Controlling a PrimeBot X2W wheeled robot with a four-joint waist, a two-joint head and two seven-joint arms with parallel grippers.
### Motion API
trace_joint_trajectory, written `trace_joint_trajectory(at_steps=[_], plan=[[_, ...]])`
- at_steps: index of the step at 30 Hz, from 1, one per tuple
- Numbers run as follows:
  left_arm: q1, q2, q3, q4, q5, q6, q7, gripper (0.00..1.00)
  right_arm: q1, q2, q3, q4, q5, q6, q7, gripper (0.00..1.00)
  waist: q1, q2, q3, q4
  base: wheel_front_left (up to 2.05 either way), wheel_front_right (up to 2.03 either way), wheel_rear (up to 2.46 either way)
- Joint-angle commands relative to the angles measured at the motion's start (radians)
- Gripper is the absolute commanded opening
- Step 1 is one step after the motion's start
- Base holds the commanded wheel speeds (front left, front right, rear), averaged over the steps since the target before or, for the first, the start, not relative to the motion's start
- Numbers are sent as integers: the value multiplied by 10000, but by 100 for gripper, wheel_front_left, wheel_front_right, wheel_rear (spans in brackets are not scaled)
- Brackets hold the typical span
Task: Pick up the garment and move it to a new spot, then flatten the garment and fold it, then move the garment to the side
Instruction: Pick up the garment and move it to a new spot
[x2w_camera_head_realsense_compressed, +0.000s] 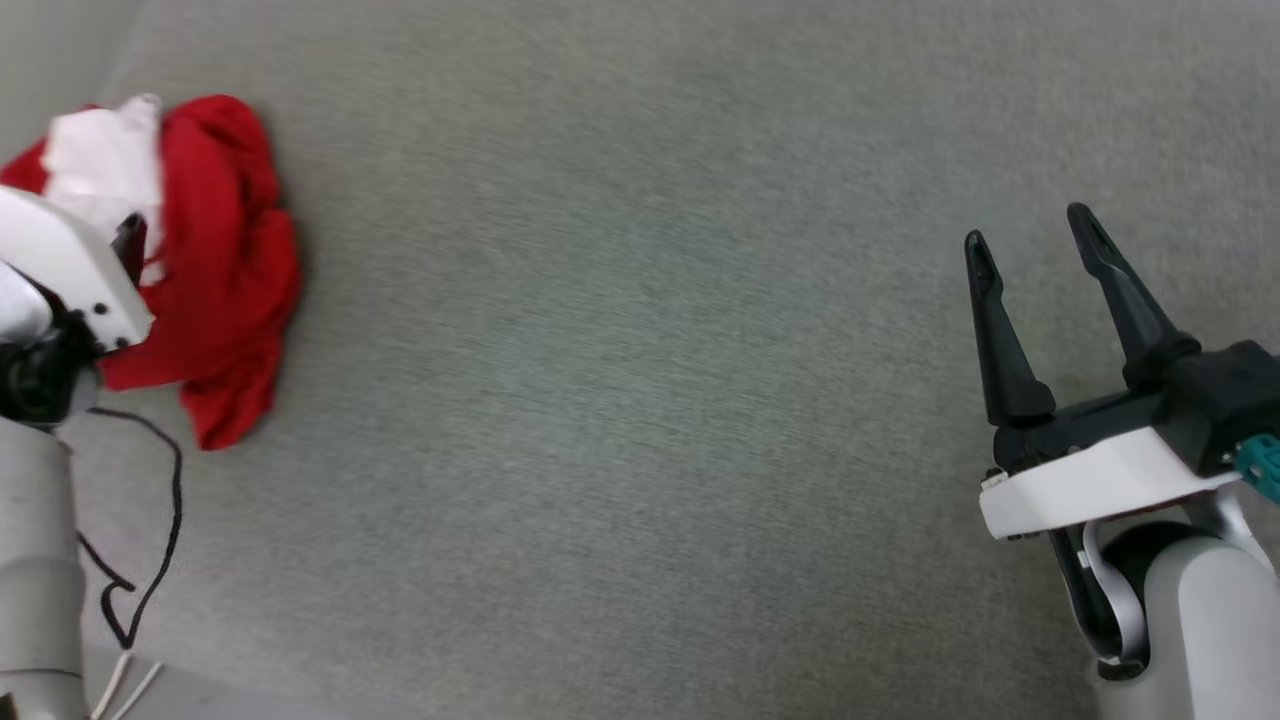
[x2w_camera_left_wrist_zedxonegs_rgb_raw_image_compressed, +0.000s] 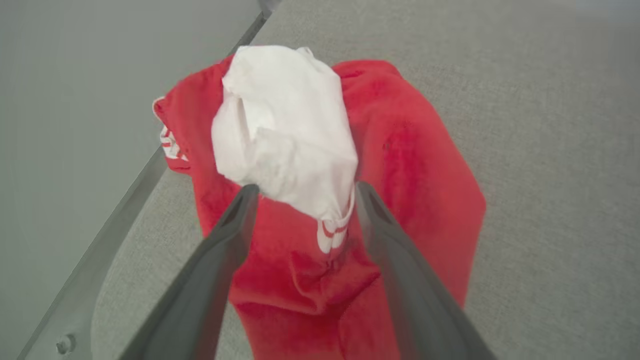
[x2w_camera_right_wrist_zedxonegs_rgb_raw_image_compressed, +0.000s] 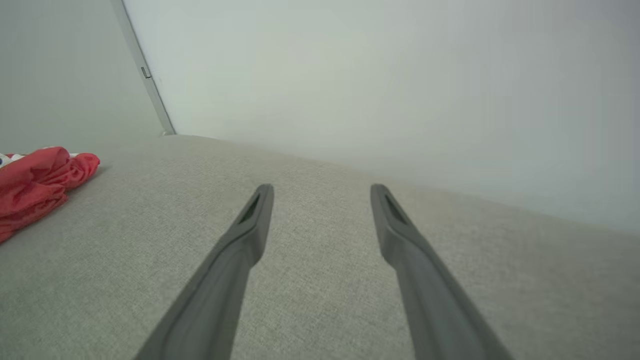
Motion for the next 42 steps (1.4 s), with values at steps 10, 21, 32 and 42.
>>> trace_joint_trajectory(at_steps=[10,21,32,42], plan=[[121,338,577,1567,-755,396,1874,100,-580,83,150,491,215,-3,-448,100,-2,0,990,-1156,0,0,0],[149,468,584,1701,-637,618,667,0,-315,114,-30,785,294,-5,-548,100,-2,0,215,-1045,0,0,0],[-491,635,-69,745,340,398,-3389,0,416,127,-224,998,656,-5,-665,100,-2,0,-1517,-819,0,0,0],[133,-514,-980,-137,667,129,-5927,0,1447,129,-463,1128,1137,-5,-684,100,-2,0,-3313,-1751,0,0,0]])
